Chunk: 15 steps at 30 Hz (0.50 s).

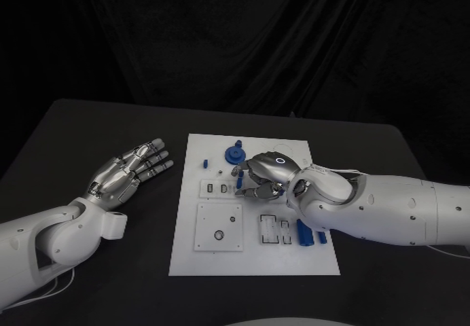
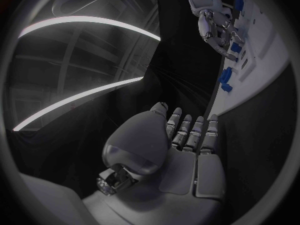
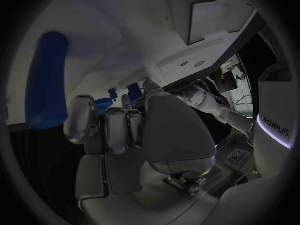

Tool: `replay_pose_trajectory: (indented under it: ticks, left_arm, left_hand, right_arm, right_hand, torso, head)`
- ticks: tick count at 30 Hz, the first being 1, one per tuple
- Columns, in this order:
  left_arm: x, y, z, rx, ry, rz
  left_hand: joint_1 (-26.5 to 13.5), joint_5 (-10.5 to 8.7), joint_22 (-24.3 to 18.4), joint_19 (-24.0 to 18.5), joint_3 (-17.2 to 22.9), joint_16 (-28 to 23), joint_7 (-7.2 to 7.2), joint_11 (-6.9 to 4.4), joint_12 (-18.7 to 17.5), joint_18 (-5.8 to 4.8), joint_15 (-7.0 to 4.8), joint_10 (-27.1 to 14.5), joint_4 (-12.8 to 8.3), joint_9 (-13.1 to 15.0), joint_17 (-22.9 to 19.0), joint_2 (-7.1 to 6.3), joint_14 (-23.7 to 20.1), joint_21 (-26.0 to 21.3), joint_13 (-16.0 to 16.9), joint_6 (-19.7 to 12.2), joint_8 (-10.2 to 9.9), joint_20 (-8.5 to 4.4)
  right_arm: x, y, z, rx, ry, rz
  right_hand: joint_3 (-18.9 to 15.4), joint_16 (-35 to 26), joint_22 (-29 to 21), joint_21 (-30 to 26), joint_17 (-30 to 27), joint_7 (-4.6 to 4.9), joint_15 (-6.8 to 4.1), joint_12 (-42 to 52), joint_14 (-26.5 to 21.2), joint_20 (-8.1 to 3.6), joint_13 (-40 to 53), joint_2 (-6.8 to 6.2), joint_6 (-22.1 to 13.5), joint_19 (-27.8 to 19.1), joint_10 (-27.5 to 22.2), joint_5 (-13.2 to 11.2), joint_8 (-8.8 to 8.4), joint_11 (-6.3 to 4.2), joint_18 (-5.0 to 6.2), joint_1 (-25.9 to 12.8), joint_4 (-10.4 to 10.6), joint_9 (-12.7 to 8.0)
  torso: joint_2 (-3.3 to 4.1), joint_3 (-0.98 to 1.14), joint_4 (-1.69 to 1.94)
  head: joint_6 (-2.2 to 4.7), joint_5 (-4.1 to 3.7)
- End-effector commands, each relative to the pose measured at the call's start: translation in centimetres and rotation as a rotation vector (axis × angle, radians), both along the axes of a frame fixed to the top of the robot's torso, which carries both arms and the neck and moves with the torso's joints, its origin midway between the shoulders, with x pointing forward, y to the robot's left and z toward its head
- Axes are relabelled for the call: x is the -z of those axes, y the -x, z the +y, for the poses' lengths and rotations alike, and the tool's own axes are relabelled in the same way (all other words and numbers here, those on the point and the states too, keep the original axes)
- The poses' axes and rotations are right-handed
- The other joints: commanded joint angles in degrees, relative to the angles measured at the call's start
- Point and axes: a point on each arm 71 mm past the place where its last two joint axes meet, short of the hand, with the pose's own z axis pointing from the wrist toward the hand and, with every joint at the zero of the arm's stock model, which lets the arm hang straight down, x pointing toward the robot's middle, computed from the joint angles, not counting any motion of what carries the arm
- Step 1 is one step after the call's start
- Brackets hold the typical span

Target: Assemble the parts on the task board

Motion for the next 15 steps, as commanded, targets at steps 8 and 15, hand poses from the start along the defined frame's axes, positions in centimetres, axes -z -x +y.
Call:
replay_pose_trajectory:
  ticks: [8, 15]
  left_arm:
    - [-0.5, 0.3, -0.2, -0.009, 0.042, -0.044]
    - [-0.8, 1.1, -0.5, -0.002, -0.034, -0.084]
  left_hand:
    - [0.7, 0.36, -0.1, -0.4, 0.5, -0.2, 0.13, -0.10, 0.0, -0.79, 0.12, -0.3, -0.1, 0.1, 0.0, -0.05, -0.2, -0.2, 0.0, 0.1, -0.1, -0.07]
    - [1.1, 1.46, 0.1, 0.5, 1.2, -0.2, 0.12, 0.45, 0.1, -1.37, 0.98, -0.3, -0.7, 0.0, 0.0, -0.24, -0.3, 0.3, 0.1, -0.1, -0.2, 0.46]
  right_arm:
    - [-0.9, 0.9, -0.1, -0.048, -0.100, -0.059]
    - [-2.7, 1.5, -1.1, -0.039, -0.167, -0.101]
  right_hand:
    - [-1.3, 0.0, 8.9, 0.1, 5.7, -0.68, -0.85, -0.5, 2.9, -0.57, 5.0, -4.66, -6.3, 0.4, -0.2, -2.6, -3.81, -0.64, 0.69, -1.2, 1.6, -3.9]
    - [-0.9, -0.2, 8.8, -0.5, 5.4, -0.42, -0.72, -0.8, 2.7, -0.51, 4.5, -4.23, -4.7, 0.1, -0.6, -2.6, -3.50, -0.44, 0.78, -1.5, 1.5, -3.9]
  torso:
    - [0.00, 0.06, -0.05]
    - [-0.03, 0.13, -0.07]
  head:
    - [0.09, 0.39]
    - [0.66, 0.89]
